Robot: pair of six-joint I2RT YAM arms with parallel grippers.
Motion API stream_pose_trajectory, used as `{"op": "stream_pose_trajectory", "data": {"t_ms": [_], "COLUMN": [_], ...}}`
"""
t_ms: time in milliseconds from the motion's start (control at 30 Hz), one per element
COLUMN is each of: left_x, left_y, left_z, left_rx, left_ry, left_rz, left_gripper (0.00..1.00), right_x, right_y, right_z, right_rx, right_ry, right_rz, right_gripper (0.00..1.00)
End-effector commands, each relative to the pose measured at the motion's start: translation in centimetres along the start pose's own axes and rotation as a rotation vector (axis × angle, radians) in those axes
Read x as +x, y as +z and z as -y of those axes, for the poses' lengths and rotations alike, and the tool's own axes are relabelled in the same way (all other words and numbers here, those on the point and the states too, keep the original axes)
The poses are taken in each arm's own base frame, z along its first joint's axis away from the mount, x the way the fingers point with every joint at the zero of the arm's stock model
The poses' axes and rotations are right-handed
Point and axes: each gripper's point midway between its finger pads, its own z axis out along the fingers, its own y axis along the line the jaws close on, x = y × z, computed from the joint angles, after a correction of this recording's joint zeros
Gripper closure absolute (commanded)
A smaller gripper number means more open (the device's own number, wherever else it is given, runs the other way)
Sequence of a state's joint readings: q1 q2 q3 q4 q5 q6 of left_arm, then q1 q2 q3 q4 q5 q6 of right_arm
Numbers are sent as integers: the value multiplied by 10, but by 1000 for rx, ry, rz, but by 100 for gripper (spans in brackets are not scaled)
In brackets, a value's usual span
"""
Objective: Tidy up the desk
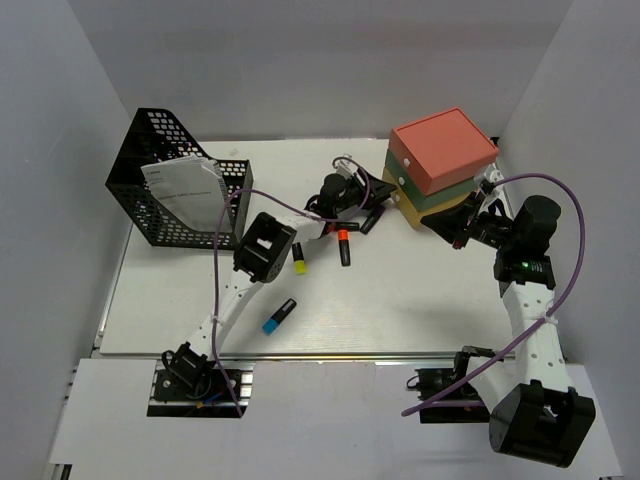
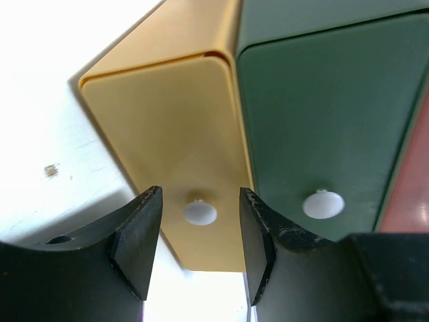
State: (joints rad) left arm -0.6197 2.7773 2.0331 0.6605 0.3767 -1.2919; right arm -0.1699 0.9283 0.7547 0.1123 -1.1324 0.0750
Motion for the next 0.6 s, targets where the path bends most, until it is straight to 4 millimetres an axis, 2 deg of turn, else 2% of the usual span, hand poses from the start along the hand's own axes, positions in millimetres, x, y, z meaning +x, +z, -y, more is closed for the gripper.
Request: {"op": "stream_pose_trajectory", "data": {"t_ms": [0,567], "left_x": [-2,12], "left_y": [5,8], "left_z": [14,4], "left_rx": [-6,2], "left_ry": [3,-29], "left_rz": [23,-54], "left_gripper": [41,43], "right_x": [-7,-7], "right_y": [-1,-1], "right_z": [-1,-1], "right_rx": [-2,0], "right_ry": [-49,-55], "right_rz": [17,15], "right_gripper": [100,100]}}
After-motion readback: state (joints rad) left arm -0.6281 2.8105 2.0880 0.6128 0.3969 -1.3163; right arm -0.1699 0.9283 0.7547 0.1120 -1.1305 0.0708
